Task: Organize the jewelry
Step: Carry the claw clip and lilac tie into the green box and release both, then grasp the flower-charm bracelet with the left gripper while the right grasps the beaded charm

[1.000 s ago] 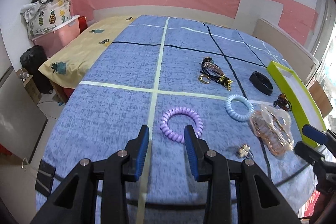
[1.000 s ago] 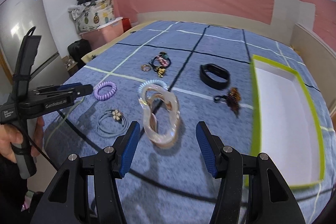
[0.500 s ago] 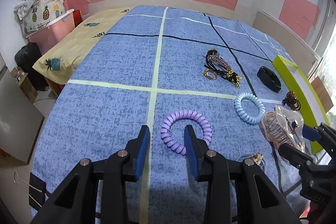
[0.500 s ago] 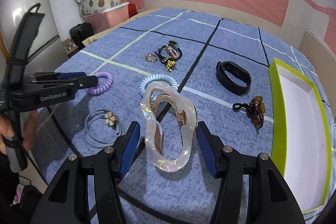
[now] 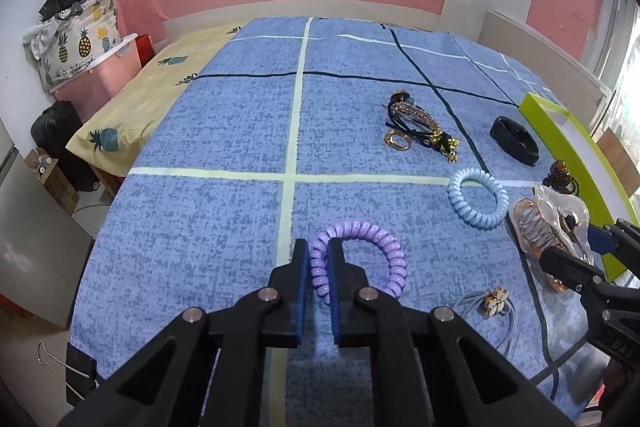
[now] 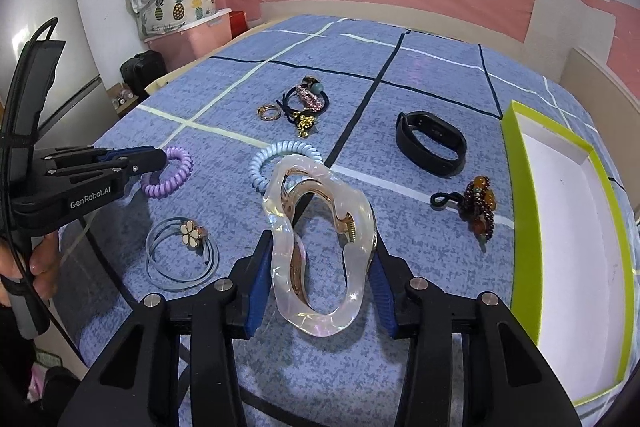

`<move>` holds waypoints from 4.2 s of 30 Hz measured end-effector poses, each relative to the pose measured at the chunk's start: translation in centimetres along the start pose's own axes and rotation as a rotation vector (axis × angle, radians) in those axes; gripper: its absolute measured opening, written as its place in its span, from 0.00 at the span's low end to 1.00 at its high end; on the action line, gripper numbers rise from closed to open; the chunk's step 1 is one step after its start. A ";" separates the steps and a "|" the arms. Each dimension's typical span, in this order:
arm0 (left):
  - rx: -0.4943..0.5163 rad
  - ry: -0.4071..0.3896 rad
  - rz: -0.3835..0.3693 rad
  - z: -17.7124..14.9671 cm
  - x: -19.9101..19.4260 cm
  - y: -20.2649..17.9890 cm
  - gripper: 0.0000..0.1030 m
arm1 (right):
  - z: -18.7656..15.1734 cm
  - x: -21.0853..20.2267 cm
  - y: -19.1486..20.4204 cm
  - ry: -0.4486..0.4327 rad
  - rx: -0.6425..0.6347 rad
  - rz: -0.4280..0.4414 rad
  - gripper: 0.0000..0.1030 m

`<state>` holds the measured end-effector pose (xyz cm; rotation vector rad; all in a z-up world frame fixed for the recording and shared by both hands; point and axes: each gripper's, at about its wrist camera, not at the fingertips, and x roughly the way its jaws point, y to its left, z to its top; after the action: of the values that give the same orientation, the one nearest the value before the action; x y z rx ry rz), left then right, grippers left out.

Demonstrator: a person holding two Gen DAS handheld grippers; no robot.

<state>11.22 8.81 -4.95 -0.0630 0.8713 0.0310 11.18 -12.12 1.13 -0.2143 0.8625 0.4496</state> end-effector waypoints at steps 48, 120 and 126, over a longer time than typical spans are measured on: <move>0.360 -0.017 -0.435 13.1 4.0 -25.9 0.09 | -3.9 -5.9 -19.7 0.001 0.319 -0.293 0.43; 0.101 -0.102 -0.247 -1.8 -8.1 -5.6 0.24 | -4.8 -11.5 -4.6 -0.167 0.124 -0.069 0.53; 0.115 -0.076 -0.248 -2.8 -7.2 -5.5 0.25 | -4.5 -10.3 -4.3 -0.139 0.120 -0.056 0.53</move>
<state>4.72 3.08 -1.01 -0.0616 0.7832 -0.2471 4.30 -20.59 6.27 -0.0951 0.7424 0.3552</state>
